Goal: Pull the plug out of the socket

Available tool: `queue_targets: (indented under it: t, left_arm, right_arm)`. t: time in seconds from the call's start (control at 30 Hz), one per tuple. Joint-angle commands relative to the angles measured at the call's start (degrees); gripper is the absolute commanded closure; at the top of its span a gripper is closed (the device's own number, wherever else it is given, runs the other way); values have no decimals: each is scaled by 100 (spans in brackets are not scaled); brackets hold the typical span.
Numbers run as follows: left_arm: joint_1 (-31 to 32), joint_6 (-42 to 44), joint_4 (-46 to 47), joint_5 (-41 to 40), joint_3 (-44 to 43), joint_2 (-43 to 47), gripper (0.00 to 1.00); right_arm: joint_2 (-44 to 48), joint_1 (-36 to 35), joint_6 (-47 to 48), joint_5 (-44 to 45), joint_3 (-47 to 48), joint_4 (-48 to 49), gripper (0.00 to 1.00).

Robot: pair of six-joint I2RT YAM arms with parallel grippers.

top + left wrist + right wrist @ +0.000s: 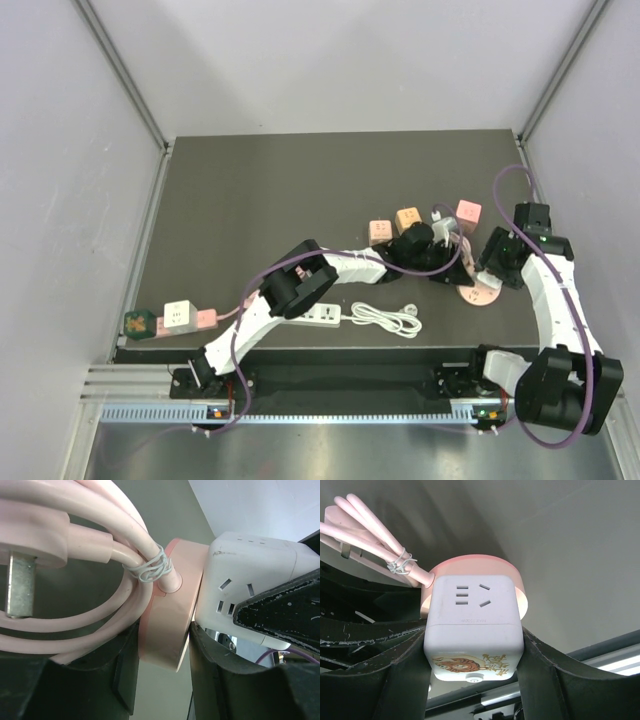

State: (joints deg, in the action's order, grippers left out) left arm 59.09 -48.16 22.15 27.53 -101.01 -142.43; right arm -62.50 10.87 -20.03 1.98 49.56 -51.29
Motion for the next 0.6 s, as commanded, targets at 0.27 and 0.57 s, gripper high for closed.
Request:
queue_targets:
  t: [0.27, 0.57]
  left_arm:
    - [-293, -26, -2030, -1452, -331, -900, 100]
    - [-310, -79, -2119, -1549, -350, -918, 100]
  right_arm:
    - [528, -147, -247, 171, 1028, -496, 100]
    - [950, -156, -168, 337, 1363, -645, 100]
